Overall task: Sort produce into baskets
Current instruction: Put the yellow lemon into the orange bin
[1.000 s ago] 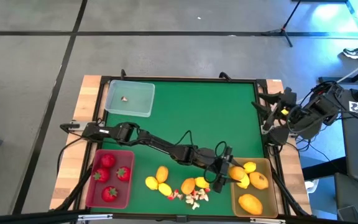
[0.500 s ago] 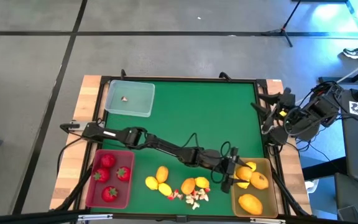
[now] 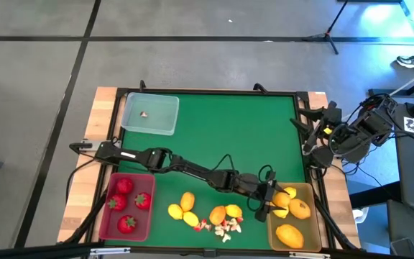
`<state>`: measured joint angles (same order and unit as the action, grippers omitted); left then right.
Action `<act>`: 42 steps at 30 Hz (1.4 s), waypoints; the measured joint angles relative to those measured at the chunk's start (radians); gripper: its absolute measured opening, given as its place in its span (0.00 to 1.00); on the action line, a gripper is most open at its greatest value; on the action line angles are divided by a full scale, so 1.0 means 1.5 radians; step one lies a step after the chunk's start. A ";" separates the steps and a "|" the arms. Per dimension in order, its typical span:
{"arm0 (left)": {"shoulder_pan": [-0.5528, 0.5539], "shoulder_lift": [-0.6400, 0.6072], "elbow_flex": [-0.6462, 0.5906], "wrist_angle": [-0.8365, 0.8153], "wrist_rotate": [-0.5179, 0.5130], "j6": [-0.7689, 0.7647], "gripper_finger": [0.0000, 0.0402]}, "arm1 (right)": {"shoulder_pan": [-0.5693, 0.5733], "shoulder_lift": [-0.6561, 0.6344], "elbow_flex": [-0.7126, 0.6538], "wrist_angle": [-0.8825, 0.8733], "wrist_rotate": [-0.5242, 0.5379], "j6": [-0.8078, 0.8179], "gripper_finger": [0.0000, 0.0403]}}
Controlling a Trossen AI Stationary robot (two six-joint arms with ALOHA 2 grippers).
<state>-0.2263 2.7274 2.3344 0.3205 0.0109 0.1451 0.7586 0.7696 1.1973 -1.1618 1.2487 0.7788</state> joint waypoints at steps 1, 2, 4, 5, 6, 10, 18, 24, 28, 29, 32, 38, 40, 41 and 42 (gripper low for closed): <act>0.000 0.000 0.000 0.002 0.000 0.001 0.63 | 0.000 0.000 0.000 0.000 -0.006 0.000 0.55; 0.001 0.000 0.000 0.004 0.000 0.005 0.64 | 0.000 0.000 0.000 0.000 -0.011 0.000 0.55; 0.002 0.000 0.000 0.003 0.000 0.011 0.66 | 0.000 0.000 0.000 0.000 -0.022 0.000 0.55; 0.004 0.000 0.000 0.002 0.000 0.010 0.67 | 0.000 0.000 0.000 0.000 -0.025 0.000 0.55; 0.004 0.000 0.000 0.001 0.000 0.005 0.68 | 0.000 0.000 0.000 0.000 -0.027 0.000 0.55; 0.013 0.000 0.000 -0.002 0.001 -0.009 0.72 | 0.000 0.000 0.000 0.000 -0.030 0.000 0.55; 0.021 -0.005 0.001 -0.036 0.006 0.021 0.80 | 0.000 0.000 0.000 0.000 -0.042 0.000 0.55; 0.014 -0.083 0.011 -0.267 0.033 0.104 0.79 | 0.000 0.000 0.000 0.000 -0.060 0.000 0.55; 0.011 -0.198 0.012 -0.428 0.050 0.141 0.77 | 0.000 0.000 0.000 0.000 -0.060 0.000 0.55; 0.011 -0.223 0.015 -0.459 0.050 0.142 0.77 | 0.000 0.000 0.000 0.000 -0.060 0.000 0.55; 0.012 -0.288 0.014 -0.579 0.051 0.141 0.77 | 0.000 0.001 0.000 0.000 -0.060 0.000 0.55; 0.008 -0.425 0.010 -0.781 0.040 0.114 0.77 | 0.000 0.001 0.000 0.000 -0.070 0.000 0.55; 0.005 -0.481 0.015 -0.835 0.019 0.094 0.77 | 0.000 0.001 0.000 0.000 -0.080 0.000 0.55; 0.001 -0.502 0.015 -0.874 0.007 0.082 0.77 | 0.000 0.001 0.000 0.000 -0.083 0.000 0.55; -0.003 -0.520 0.015 -0.914 -0.009 0.069 0.77 | 0.000 0.001 0.000 0.000 -0.085 0.000 0.55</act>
<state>-0.2311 1.9480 2.3567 -1.0499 -0.0020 0.2479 0.7589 0.7712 1.1973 -1.1621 1.1215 0.7788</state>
